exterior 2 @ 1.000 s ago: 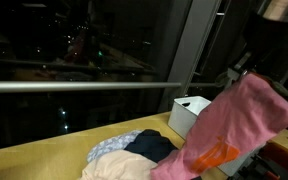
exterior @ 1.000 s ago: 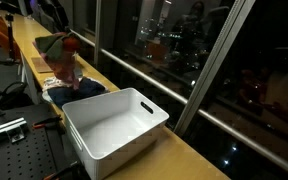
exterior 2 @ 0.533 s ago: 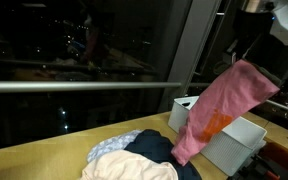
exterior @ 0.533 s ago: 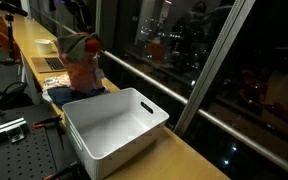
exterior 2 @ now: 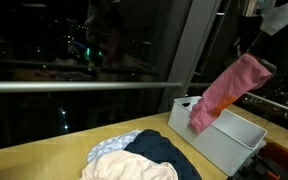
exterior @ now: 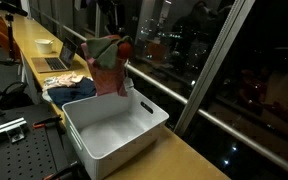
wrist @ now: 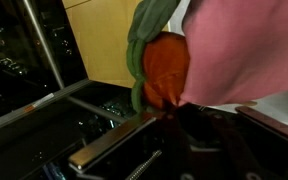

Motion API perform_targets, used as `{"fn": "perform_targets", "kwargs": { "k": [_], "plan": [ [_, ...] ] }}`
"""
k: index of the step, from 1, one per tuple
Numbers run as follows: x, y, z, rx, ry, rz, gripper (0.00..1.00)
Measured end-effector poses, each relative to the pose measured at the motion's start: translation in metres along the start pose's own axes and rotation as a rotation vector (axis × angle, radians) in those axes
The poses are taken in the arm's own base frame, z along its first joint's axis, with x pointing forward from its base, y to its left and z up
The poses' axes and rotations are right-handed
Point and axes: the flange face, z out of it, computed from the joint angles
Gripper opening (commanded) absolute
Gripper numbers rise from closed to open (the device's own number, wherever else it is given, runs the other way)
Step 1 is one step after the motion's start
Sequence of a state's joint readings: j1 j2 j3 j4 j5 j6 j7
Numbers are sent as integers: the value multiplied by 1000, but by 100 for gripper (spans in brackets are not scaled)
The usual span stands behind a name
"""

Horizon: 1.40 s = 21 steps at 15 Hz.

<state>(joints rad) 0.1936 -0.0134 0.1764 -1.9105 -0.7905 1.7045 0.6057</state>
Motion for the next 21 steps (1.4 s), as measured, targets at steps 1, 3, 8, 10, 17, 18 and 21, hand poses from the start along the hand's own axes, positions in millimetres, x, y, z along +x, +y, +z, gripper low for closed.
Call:
{"fn": "perform_targets", "kwargs": {
  "k": [1,3,8,10,17,18,21],
  "plan": [
    [0,9,-3,-2,1,5,2],
    [-3,25,-12,-10,1,16,2],
    [-9,49,-27,-17,9,31,2],
    [-8,52,-23,-19,2,33,2],
    [-4,72,-5,-27,-31,34,2],
    [-4,76,-2,-28,-37,33,2],
    [-2,79,9,-26,-51,26,2]
  ]
}}
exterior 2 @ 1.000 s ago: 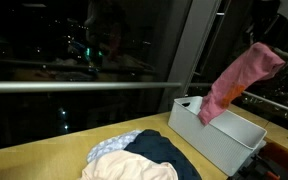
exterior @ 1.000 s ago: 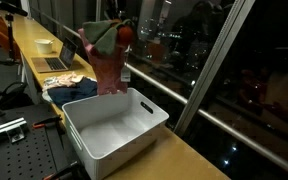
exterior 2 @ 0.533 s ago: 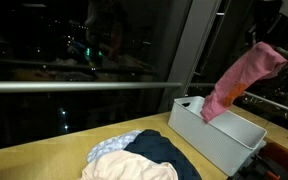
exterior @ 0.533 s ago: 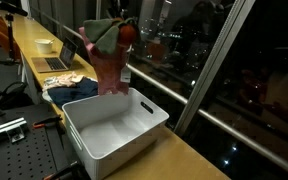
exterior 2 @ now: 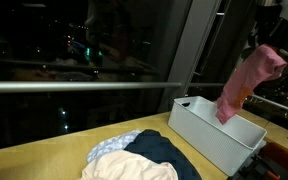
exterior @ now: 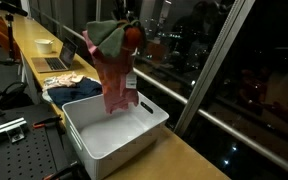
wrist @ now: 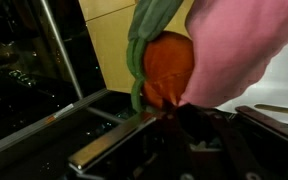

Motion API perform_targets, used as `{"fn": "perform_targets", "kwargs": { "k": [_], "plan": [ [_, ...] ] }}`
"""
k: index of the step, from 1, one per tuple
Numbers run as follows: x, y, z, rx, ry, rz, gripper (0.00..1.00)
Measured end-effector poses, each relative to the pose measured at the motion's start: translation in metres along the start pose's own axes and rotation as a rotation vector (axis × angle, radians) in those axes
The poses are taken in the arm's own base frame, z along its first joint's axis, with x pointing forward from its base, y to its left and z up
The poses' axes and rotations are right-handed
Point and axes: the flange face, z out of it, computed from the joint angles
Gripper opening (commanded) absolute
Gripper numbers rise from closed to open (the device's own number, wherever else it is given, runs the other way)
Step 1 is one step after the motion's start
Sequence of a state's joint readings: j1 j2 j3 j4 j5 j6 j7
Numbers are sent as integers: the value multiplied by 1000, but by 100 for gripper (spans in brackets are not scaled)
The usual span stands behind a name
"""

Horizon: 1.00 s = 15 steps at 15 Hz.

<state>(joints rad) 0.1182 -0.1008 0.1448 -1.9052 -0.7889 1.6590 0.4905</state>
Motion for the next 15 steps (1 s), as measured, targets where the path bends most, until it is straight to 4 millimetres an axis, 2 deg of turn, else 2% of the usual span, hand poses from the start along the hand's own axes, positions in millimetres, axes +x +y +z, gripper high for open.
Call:
{"fn": "perform_targets", "kwargs": {
  "k": [1,2,3,4,5,7,9,11,12,13,15],
  "plan": [
    [1,-3,4,4,1,-6,14],
    [3,-8,9,12,2,-14,35],
    [4,-15,15,23,5,-24,40],
    [5,-23,22,34,4,-36,23],
    [6,-31,29,43,4,-49,55],
    [6,-41,39,47,-5,-63,69],
    [6,-43,40,46,-7,-66,84],
    [4,-51,34,47,2,-69,97],
    [1,-60,26,48,13,-71,100],
    [-3,-73,15,51,29,-75,100],
    [-18,-115,-18,72,74,-89,100]
  ]
}}
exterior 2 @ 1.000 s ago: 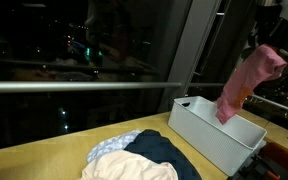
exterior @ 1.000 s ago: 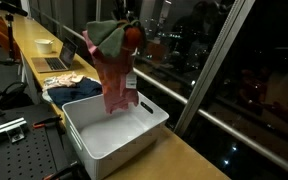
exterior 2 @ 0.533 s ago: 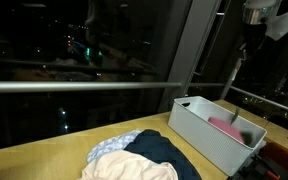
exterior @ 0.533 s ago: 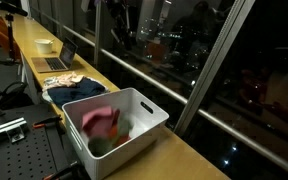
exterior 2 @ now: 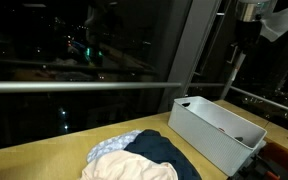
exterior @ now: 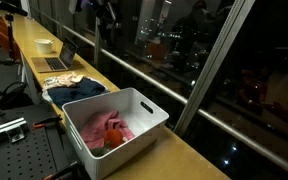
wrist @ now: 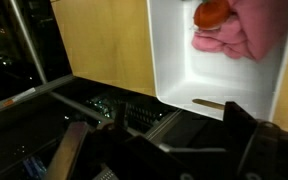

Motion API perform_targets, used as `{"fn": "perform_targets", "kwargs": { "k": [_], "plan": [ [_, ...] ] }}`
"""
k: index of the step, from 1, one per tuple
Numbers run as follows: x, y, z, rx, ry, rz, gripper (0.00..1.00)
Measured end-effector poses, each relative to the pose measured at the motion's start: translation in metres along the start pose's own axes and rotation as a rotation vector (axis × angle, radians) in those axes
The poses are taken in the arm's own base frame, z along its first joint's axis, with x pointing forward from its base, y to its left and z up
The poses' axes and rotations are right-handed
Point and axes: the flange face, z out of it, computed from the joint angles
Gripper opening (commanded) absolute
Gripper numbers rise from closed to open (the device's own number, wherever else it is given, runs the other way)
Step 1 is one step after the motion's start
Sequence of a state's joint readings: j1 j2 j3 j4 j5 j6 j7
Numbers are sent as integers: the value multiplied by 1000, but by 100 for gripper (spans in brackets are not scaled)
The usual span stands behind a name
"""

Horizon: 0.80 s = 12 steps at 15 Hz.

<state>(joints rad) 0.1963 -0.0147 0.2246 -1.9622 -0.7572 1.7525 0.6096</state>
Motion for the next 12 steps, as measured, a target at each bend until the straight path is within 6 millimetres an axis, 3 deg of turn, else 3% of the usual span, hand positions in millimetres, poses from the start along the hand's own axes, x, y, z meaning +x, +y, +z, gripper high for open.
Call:
{"fn": "perform_targets", "kwargs": {
  "k": [4,6,9,12],
  "plan": [
    [-29,-112,-65,108,103,-42,100],
    [-38,-168,-83,198,168,-66,100],
    [-42,-243,-80,371,251,-99,100],
    [-40,-309,-44,539,302,-134,100]
  ]
}}
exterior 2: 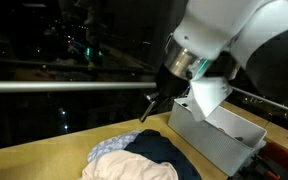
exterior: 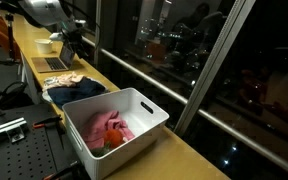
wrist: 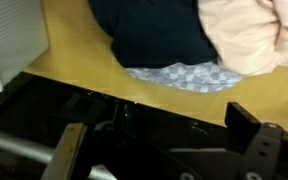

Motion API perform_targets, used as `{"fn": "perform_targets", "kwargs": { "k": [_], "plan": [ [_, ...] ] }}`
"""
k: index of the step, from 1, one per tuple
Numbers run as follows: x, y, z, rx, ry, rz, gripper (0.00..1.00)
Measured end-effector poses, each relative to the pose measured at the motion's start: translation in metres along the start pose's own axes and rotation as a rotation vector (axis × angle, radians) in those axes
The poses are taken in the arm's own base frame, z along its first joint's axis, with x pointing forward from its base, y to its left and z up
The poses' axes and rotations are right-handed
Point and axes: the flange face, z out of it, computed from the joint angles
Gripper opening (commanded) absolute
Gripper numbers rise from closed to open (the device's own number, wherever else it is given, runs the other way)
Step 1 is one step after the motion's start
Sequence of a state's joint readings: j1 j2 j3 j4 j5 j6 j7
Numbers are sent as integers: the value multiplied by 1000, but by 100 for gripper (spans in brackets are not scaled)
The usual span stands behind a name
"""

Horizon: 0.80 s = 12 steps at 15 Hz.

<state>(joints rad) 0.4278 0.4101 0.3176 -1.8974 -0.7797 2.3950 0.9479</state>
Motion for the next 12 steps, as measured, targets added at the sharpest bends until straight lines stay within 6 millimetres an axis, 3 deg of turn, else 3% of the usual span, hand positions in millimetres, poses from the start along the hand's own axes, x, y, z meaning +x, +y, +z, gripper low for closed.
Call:
{"fn": "perform_targets", "kwargs": {
  "k": [5,8,10,12],
  "plan": [
    [-43,-28,113,172,-73,38,100],
    [-72,-42,155,217,-119,64,100],
    [-79,-45,167,226,-127,83,74],
    [-79,-44,169,218,-128,102,59]
  ]
}}
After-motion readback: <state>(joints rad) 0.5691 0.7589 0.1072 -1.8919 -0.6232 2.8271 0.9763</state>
